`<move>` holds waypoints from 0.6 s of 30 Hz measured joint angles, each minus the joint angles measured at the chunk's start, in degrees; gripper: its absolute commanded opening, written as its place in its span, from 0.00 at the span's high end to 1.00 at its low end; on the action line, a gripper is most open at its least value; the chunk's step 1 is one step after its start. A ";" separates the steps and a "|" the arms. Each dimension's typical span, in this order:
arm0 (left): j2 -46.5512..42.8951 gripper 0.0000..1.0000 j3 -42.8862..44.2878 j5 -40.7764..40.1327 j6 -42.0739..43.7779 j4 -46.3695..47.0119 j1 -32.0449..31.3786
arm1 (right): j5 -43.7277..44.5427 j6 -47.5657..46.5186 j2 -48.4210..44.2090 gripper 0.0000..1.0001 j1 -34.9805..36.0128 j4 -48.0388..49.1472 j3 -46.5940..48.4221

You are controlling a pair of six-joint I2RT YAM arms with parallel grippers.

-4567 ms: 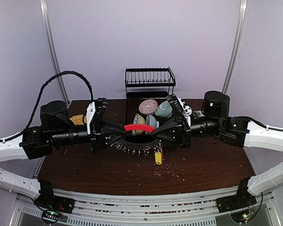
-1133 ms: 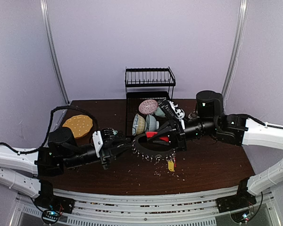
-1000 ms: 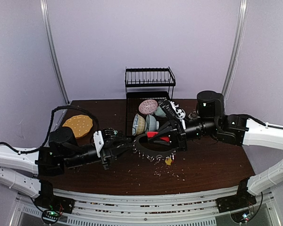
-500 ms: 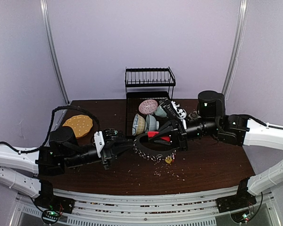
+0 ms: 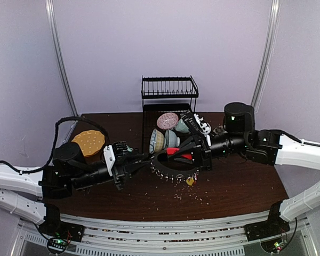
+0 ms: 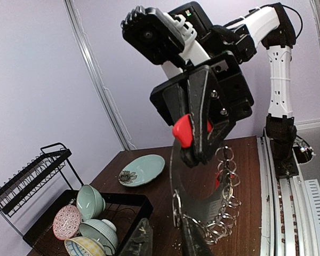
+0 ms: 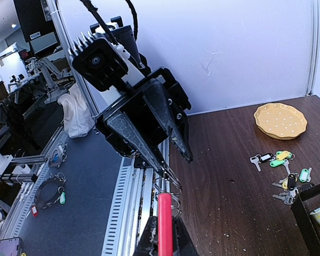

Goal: Put the keys on the keyring

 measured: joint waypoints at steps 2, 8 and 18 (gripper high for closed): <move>-0.20 0.76 0.02 -0.44 -0.33 0.46 0.00 | 0.20 0.00 0.02 1.00 0.00 0.00 -0.02; -0.17 0.78 0.20 -0.85 -0.63 1.31 0.00 | 0.59 0.00 0.02 1.00 0.00 -0.02 0.00; 1.86 0.84 2.95 -0.07 -0.15 -0.85 -0.02 | 1.18 -0.24 0.04 1.00 -0.02 -1.27 0.00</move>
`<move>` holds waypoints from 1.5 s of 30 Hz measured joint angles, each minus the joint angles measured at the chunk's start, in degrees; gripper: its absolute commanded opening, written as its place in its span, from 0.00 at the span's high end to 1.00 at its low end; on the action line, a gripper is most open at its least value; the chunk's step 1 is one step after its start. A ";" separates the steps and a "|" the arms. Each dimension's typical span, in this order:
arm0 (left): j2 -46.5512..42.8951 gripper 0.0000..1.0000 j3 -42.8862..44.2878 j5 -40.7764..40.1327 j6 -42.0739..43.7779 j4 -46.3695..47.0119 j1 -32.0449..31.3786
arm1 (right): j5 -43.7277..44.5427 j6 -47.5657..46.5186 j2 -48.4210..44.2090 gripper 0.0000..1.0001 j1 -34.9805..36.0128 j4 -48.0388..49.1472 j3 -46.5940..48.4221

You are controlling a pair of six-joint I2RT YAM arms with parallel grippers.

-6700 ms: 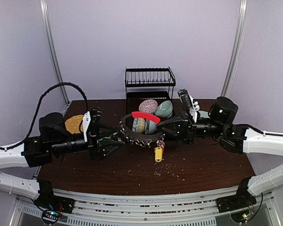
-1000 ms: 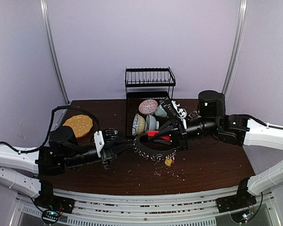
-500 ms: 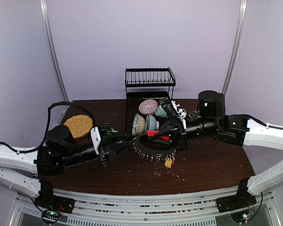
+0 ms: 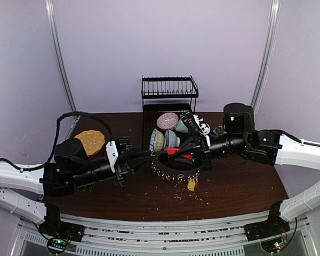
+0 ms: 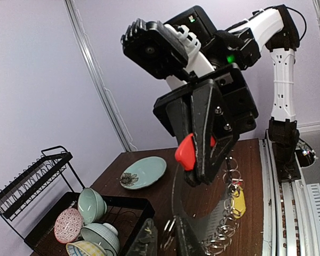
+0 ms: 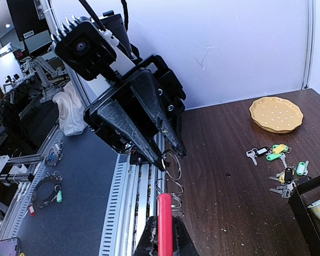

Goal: Put the keys on the keyring

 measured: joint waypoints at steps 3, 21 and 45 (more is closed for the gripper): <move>0.13 0.86 0.13 0.57 0.02 -0.98 0.02 | 0.13 -0.07 0.00 1.00 -0.02 -0.87 0.00; -1.46 0.83 -0.94 0.85 -0.28 -4.24 0.00 | 0.09 -1.05 0.00 1.00 0.02 -1.22 0.00; -0.72 1.00 -1.07 -2.03 -0.50 -5.31 -0.22 | 2.01 -1.73 0.00 1.00 -0.02 -2.91 0.00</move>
